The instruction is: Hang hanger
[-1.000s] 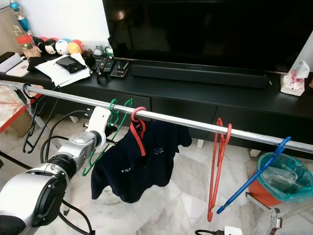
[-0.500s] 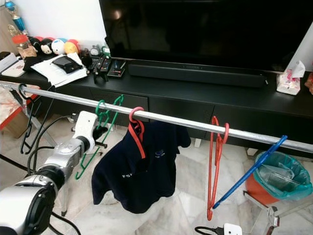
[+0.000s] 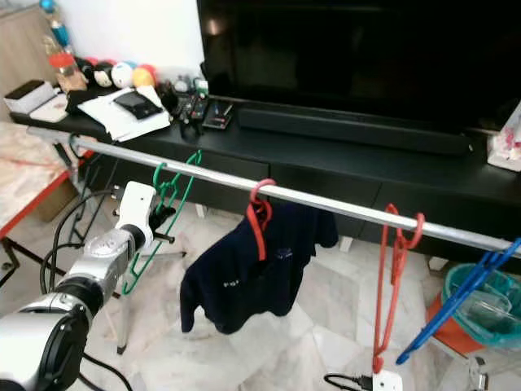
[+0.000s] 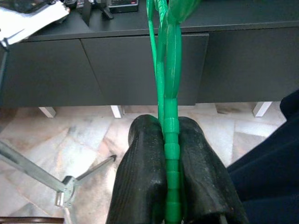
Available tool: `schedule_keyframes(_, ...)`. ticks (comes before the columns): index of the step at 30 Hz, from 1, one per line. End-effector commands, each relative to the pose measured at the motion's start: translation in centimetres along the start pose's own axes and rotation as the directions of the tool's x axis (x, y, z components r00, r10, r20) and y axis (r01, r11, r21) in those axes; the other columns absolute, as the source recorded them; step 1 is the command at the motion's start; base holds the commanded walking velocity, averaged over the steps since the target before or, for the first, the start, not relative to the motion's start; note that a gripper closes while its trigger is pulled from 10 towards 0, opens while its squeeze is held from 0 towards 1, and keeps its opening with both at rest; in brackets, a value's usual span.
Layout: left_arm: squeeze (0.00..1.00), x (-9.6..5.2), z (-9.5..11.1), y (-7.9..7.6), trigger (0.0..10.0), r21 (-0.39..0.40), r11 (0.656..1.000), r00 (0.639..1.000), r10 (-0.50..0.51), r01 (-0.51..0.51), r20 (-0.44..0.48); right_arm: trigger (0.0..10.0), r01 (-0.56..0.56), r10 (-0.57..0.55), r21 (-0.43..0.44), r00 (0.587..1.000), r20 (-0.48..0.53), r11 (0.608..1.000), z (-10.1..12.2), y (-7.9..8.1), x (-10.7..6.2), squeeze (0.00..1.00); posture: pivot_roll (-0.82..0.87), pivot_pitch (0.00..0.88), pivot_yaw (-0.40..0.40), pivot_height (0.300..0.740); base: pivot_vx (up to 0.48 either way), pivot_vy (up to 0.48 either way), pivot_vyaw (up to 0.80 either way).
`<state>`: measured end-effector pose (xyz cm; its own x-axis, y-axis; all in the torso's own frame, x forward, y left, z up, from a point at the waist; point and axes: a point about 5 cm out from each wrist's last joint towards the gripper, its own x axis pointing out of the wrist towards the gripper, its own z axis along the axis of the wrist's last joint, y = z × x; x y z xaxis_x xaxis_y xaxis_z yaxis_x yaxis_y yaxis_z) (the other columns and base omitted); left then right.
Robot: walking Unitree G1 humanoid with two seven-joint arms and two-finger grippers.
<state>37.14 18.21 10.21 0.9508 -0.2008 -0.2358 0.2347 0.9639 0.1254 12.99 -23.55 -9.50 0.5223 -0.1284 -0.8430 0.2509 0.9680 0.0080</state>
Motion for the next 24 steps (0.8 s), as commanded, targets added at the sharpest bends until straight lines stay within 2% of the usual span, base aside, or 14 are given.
schedule_keyframes(1, 0.0, 0.0, 0.6, 0.1, 10.0, 0.01, 1.0, 0.999, -0.01, 0.01, 0.035, 10.0, 0.01, -0.01, 0.009, 1.0, -0.008, 1.0, -0.4, -0.2, -0.1, 0.0, -0.08, 0.0, 0.015, 0.74, 0.0, 0.0, 0.0)
schedule_keyframes(11, 0.0, 0.3, 1.6, -0.2, 10.0, 0.031, 0.999, 0.997, -0.043, 0.041, 0.066, 10.0, 0.012, -0.012, 0.012, 1.0, -0.005, 1.0, -0.2, -0.1, -0.1, 0.0, -0.07, 0.0, 0.015, 0.74, 0.0, 0.0, 0.0)
schedule_keyframes(18, 0.0, 0.3, 1.7, -0.4, 10.0, 0.017, 1.0, 0.996, -0.021, 0.02, 0.082, 10.0, 0.0, 0.0, 0.018, 1.0, -0.004, 1.0, -0.2, 0.0, 0.0, 0.0, -0.07, 0.0, 0.014, 0.74, 0.0, 0.0, 0.0)
schedule_keyframes(24, 0.0, 0.3, 1.9, -0.5, 10.0, 0.0, 1.0, 0.995, -0.008, 0.008, 0.096, 10.0, -0.006, 0.006, 0.018, 1.0, 0.005, 1.0, 0.0, 0.1, 0.0, 0.0, -0.07, 0.0, 0.014, 0.74, 0.0, 0.0, -0.42)
